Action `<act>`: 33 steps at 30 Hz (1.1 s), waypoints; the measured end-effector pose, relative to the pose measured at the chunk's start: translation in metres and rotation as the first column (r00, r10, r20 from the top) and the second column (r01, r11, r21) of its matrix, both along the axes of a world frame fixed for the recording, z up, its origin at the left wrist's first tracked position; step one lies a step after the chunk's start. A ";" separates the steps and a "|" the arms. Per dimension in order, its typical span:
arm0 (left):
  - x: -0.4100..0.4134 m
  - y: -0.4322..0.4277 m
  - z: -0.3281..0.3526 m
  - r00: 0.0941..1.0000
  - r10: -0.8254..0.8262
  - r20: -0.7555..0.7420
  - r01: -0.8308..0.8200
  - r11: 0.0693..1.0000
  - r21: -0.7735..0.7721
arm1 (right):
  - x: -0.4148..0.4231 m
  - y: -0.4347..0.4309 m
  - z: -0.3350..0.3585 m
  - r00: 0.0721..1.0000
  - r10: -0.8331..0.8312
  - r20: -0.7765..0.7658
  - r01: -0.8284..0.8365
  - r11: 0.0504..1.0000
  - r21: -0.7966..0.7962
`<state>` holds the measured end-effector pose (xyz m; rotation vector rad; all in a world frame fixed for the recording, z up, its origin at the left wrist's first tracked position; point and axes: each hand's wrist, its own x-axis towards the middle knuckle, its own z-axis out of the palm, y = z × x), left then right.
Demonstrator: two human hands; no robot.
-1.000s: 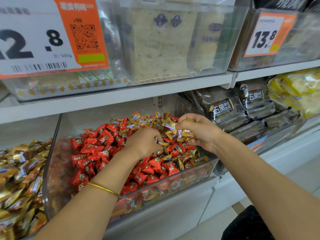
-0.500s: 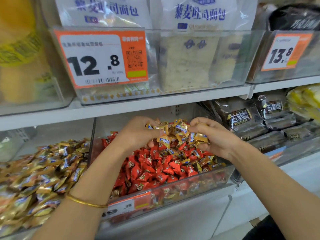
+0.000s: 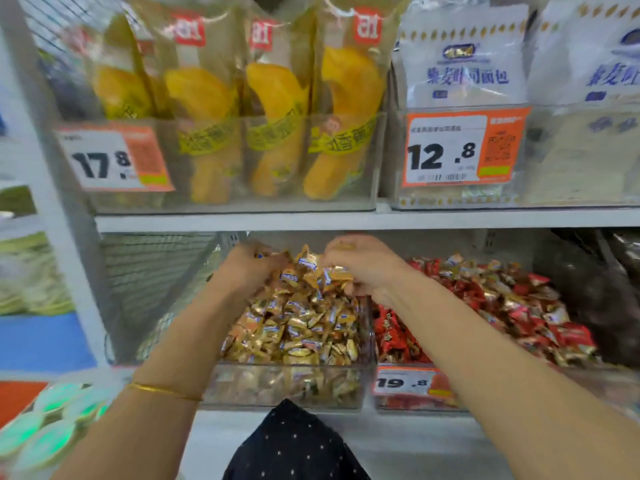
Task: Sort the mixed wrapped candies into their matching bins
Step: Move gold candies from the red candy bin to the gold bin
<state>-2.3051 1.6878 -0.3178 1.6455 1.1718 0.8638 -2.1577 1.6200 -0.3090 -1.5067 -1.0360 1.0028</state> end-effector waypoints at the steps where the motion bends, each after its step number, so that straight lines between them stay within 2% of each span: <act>1: -0.001 0.005 -0.003 0.996 0.015 0.084 -0.011 0.999 -0.051 | -0.011 0.011 0.000 0.998 0.006 0.057 -0.005 1.000 -0.014; 3: -0.004 0.013 -0.005 0.963 0.025 0.270 0.023 0.985 -0.173 | -0.024 0.025 0.000 0.994 0.067 0.092 -0.061 0.996 -0.067; 6: -0.012 0.018 -0.006 0.949 0.054 0.309 0.025 0.969 -0.245 | -0.024 0.030 -0.002 0.993 0.099 0.064 -0.090 0.988 -0.126; 10: -0.005 0.003 -0.006 0.935 -0.088 0.342 0.139 0.982 -0.125 | 0.003 0.012 -0.007 0.995 0.072 -0.075 -0.074 0.997 -0.029; 13: 0.020 -0.021 -0.008 0.924 -0.242 0.296 0.255 0.967 -0.004 | 0.039 -0.024 -0.007 0.990 0.053 -0.129 -0.051 0.999 0.016; 17: 0.084 -0.058 -0.009 0.864 -0.448 0.232 0.437 0.894 0.100 | 0.106 -0.085 -0.004 0.994 -0.073 -0.079 0.075 0.997 0.033; 21: 0.160 -0.089 -0.019 0.790 -0.613 0.020 0.604 0.783 0.148 | 0.182 -0.130 -0.013 0.957 -0.276 0.090 0.278 0.961 -0.013; 24: 0.210 -0.098 -0.032 0.721 -0.660 -0.209 0.692 0.700 0.177 | 0.218 -0.147 -0.024 0.926 -0.245 0.286 0.287 0.951 -0.113; 26: 0.234 -0.096 -0.042 0.613 -0.665 -0.427 0.778 0.602 0.180 | 0.228 -0.146 -0.029 0.901 -0.143 0.410 0.246 0.946 -0.210; 28: 0.253 -0.093 -0.056 0.452 -0.652 -0.609 0.858 0.504 0.098 | 0.232 -0.142 -0.035 0.876 0.029 0.481 0.168 0.917 -0.362; 30: 0.264 -0.088 -0.069 0.335 -0.573 -0.747 0.877 0.479 0.026 | 0.232 -0.137 -0.045 0.844 0.238 0.480 0.071 0.839 -0.540; 33: 0.270 -0.074 -0.074 0.264 -0.475 -0.840 0.860 0.510 -0.018 | 0.234 -0.130 -0.059 0.741 0.420 0.524 0.022 0.764 -0.645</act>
